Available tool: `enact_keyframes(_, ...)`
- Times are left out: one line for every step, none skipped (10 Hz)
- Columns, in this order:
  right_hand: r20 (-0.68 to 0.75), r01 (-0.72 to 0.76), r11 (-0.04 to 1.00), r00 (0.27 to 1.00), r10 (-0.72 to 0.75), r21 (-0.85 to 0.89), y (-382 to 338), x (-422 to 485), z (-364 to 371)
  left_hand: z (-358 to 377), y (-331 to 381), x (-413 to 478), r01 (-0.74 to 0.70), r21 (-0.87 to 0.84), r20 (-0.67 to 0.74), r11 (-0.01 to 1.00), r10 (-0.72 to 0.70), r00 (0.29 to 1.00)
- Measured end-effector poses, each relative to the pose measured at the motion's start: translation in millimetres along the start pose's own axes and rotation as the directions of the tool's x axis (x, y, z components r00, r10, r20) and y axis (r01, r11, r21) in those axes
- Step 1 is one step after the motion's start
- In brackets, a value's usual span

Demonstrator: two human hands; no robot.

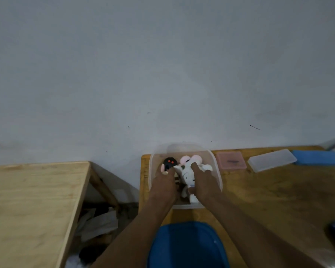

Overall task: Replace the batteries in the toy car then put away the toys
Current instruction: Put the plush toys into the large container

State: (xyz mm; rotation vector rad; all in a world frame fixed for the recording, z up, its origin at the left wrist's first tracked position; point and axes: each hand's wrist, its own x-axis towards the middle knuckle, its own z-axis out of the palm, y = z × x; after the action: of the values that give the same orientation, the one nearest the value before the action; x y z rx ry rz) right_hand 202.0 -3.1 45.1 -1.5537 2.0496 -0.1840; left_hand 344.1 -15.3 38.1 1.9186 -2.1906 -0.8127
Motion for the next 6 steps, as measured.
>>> enact_keyframes(-0.083,0.060,0.998,0.995,-0.062,-0.027,-2,-10,-2,-6,4,-13,-0.016,0.033,-0.021,0.999,0.017,1.000)
enact_keyframes(-0.141,0.076,0.997,0.987,-0.071,0.024,0,-26,-10,-13,7,-27,-0.050,0.031,-0.099,0.998,0.053,0.994)
enact_keyframes(-0.176,0.124,0.989,0.975,-0.137,-0.080,4,-45,-18,-19,13,-49,-0.096,0.033,-0.195,0.995,0.100,0.976)
enact_keyframes(-0.189,0.166,0.982,0.965,-0.180,-0.088,10,-77,-25,-19,17,-78,-0.102,0.034,-0.266,0.994,0.107,0.958)
enact_keyframes(-0.164,0.218,0.972,0.959,-0.230,-0.084,25,-116,-21,-11,17,-118,-0.064,0.097,-0.263,0.993,0.088,0.961)
enact_keyframes(-0.128,0.206,0.969,0.966,-0.223,-0.133,44,-158,-8,7,12,-163,-0.012,0.172,-0.213,0.985,0.049,0.976)
